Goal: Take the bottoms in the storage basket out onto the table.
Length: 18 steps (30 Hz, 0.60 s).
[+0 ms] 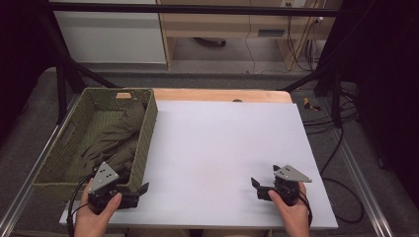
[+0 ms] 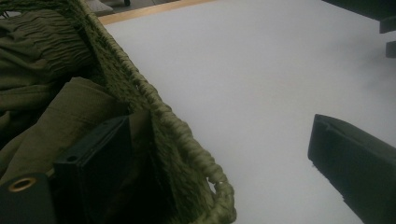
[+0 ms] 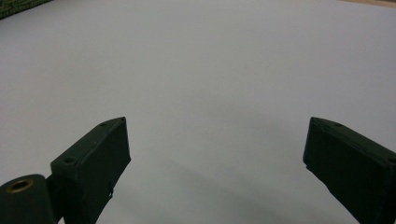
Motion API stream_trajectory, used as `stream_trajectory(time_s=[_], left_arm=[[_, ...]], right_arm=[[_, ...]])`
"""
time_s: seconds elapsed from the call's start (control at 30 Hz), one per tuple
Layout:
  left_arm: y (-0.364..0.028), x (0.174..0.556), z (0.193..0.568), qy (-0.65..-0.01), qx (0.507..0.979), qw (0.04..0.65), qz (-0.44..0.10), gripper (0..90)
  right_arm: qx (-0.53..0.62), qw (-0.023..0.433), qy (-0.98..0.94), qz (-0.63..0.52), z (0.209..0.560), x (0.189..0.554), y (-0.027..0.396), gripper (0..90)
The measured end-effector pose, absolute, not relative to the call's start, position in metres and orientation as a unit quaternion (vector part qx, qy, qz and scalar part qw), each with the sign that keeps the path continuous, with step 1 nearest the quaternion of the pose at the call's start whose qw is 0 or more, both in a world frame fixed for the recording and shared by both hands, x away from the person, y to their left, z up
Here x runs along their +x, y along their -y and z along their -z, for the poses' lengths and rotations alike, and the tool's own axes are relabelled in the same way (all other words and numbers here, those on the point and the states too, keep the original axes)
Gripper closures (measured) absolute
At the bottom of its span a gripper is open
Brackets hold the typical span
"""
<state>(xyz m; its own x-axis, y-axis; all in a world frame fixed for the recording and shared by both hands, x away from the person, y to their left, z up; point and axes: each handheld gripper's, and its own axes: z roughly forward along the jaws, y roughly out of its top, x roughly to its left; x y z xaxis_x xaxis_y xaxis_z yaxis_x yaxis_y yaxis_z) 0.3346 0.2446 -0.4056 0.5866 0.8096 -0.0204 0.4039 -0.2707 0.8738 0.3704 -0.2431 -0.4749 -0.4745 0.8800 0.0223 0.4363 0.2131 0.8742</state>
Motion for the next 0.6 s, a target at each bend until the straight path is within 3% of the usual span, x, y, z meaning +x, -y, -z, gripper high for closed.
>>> stream_trajectory(time_s=[0.6], left_arm=[[-0.247,0.331,0.393,-0.391,0.757,0.469,-0.232,6.6]], right_arm=[[0.453,0.269,-0.726,-0.443,0.473,0.366,0.246,7.8]])
